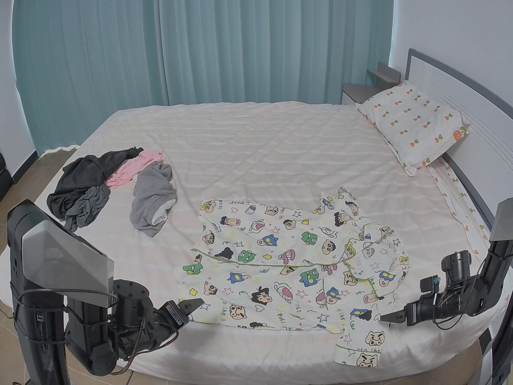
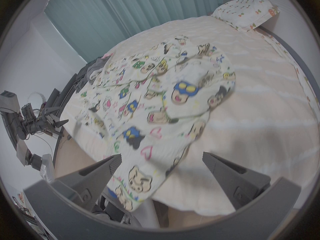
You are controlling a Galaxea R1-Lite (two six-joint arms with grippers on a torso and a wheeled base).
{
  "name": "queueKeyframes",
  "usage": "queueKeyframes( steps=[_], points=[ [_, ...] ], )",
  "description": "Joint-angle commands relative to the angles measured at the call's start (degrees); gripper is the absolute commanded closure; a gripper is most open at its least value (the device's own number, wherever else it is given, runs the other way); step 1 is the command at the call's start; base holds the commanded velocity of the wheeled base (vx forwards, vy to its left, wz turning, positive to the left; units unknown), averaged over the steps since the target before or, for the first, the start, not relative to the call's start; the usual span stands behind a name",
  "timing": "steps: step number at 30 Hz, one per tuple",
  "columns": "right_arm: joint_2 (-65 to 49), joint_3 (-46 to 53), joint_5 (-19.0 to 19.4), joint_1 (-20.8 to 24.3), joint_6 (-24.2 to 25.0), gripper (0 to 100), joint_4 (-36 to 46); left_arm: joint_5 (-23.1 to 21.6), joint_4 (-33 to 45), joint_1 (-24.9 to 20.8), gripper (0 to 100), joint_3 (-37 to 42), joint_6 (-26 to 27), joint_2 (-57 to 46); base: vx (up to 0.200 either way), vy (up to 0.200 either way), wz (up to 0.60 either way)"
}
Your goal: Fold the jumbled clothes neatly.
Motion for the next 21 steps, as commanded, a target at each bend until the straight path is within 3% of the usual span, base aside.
queueKeyframes(
  steps=[1,15,21],
  points=[
    [3.1,0.0,0.9,0.7,-0.3,0,-0.2,0.0,-1.0,0.0,0,-0.1,0.1,0.5,0.000,0.000,0.00],
    [10.3,-3.4,0.5,7.7,0.5,0,-4.7,-0.1,-1.0,-0.2,0,-0.1,0.1,0.5,0.000,0.000,0.00],
    [11.4,-5.0,-2.0,10.2,0.5,0,-4.8,0.1,-1.0,-0.3,0,-0.1,0.2,0.8,0.000,0.000,0.00]
  ],
)
